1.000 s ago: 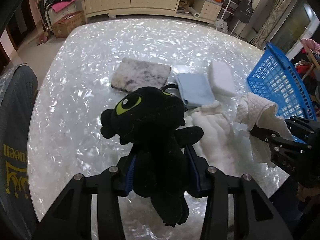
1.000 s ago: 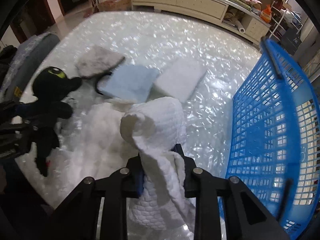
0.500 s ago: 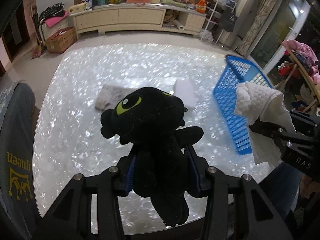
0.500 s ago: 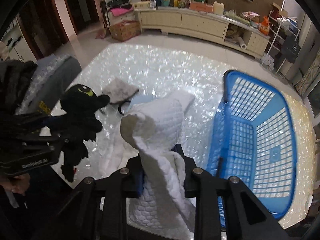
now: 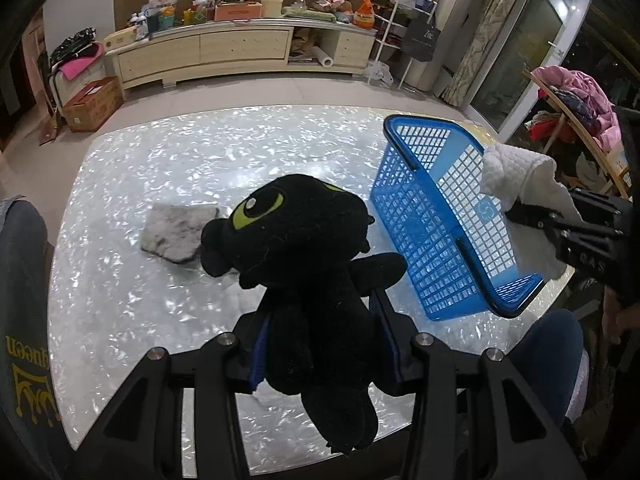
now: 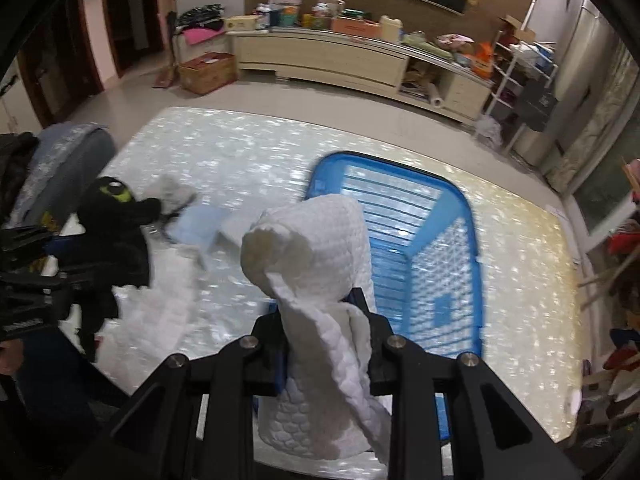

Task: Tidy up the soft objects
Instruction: 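Carry the white waffle towel into the blue basket and open the right tool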

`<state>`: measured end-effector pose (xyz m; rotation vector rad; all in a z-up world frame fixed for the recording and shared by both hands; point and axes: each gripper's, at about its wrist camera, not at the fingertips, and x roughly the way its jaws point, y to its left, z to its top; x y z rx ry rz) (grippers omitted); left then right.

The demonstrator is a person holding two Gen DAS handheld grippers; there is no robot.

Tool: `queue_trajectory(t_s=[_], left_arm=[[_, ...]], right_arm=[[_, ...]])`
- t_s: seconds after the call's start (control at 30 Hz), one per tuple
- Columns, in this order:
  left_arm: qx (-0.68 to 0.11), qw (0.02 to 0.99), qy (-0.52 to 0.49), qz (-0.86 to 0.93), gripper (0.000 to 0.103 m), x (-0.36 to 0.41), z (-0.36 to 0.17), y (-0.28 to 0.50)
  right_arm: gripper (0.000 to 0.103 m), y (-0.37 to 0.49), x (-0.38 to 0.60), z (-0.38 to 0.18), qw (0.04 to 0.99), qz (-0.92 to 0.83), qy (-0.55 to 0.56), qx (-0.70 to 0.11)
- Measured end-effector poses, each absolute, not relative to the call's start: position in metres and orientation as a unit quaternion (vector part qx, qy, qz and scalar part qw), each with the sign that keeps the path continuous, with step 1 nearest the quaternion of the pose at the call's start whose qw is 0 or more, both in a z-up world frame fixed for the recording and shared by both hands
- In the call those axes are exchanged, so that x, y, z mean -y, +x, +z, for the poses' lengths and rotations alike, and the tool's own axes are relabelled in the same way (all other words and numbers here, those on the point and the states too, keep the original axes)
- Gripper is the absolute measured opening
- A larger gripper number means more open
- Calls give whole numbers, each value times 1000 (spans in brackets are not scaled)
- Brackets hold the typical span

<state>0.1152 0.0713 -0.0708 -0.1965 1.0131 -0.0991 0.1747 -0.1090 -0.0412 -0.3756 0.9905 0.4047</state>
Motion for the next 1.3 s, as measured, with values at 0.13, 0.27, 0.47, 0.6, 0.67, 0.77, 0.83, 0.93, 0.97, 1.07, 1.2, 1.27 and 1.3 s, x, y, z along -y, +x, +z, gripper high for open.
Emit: queue_trajectory(t_s=[0.13,0.27,0.47,0.6,0.67,0.77,0.83,0.93,0.97,1.07,1.2,1.27,1.3], left_arm=[[-491,865,-89,-50,43,-66,-77,120],[-496,862,-89,-49,43,-64,-82,122],[-507,856,-89,-43,43,-67,-92,127],[-511,854,-93,-38,43,-72,-98,129],[-513,852,-95,-36,43,-75,-101,130],[-515,851,-95,-33,43,-77,-103,129],[-516,851,-95,-32,43,-78,-104,129],[-516,851,-95,-29,43,-79,-104,128],[-516,851,-95,-29,43,-79,-103,127],[-515,852,-93,-26,43,-77,-100,123],[-511,854,-92,-22,43,-77,-95,120],[-509,856,-91,-23,43,-76,-92,118],[-507,857,-89,-23,43,-74,-89,117]], right_arm=[[25,185,123,-53,836,172,-185,-487],[25,193,129,-82,821,158,-201,-511],[26,196,128,-116,800,158,-191,-546],[27,196,121,-129,788,165,-189,-563],[28,193,115,-135,783,169,-193,-566],[29,191,108,-140,778,175,-193,-572],[30,191,104,-138,778,177,-188,-573],[40,193,106,-142,773,179,-188,-579],[48,193,105,-141,772,175,-193,-580],[67,199,111,-133,778,156,-214,-569],[91,196,121,-122,785,140,-220,-562],[97,192,124,-114,790,135,-223,-555],[98,191,125,-109,793,134,-221,-551]])
